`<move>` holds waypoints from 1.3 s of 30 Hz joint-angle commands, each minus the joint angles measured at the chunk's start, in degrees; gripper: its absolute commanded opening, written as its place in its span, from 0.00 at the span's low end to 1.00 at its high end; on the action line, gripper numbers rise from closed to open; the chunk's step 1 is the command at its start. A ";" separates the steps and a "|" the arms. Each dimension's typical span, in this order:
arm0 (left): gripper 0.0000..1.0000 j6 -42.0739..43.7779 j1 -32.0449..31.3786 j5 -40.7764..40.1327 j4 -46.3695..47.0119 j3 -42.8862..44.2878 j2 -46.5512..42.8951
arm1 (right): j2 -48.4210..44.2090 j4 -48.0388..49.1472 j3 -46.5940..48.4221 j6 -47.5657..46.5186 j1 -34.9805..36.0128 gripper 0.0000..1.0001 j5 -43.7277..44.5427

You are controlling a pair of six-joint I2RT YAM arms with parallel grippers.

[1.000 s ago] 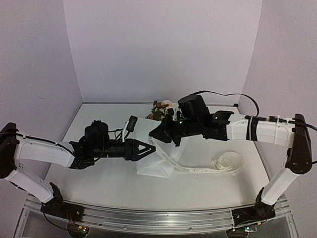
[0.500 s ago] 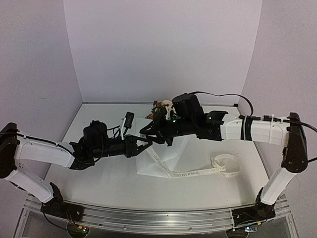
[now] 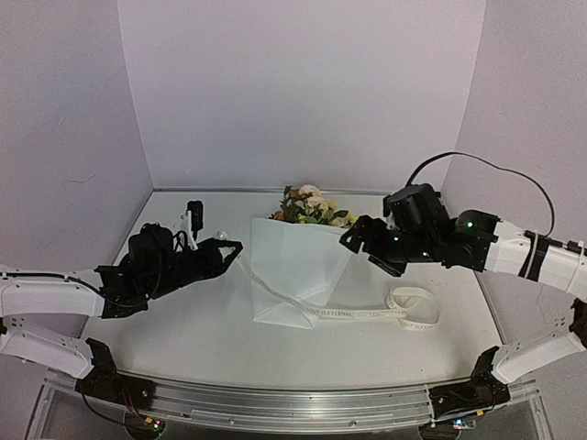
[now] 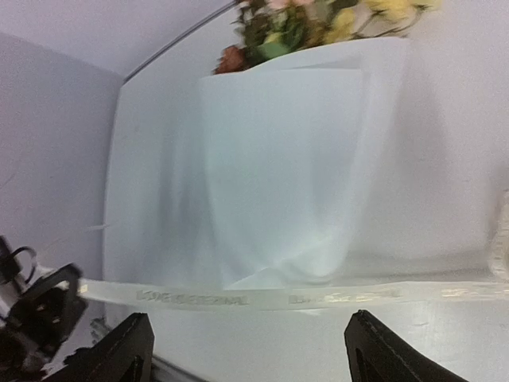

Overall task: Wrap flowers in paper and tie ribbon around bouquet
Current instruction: Straighten the ribbon at the center of the board.

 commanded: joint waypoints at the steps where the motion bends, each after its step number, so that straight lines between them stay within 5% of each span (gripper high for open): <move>1: 0.00 -4.46 0.17 -7.56 -9.85 -2.79 -6.05 | -0.71 -10.07 -6.99 -6.79 -5.35 0.83 10.19; 6: 0.00 -7.45 0.16 -10.82 -14.87 -5.11 -10.63 | 2.28 -10.21 -10.84 -9.39 -10.53 0.74 9.18; 18: 0.00 -10.10 0.26 -15.70 -22.06 -3.87 -12.96 | 20.41 -6.72 -4.01 -16.52 -10.12 0.62 6.95; 27: 0.00 -9.96 0.25 -18.87 -26.77 -1.88 -13.75 | 28.26 -6.55 -0.45 -15.90 -10.38 0.32 8.86; 31: 0.00 -9.18 0.26 -21.42 -30.76 1.37 -14.49 | 23.85 -7.47 -1.18 -14.62 -10.88 0.00 10.85; 39: 0.00 -5.16 0.39 -36.17 -49.41 17.51 -17.67 | 1.59 -18.03 1.02 -14.28 -17.53 0.00 20.00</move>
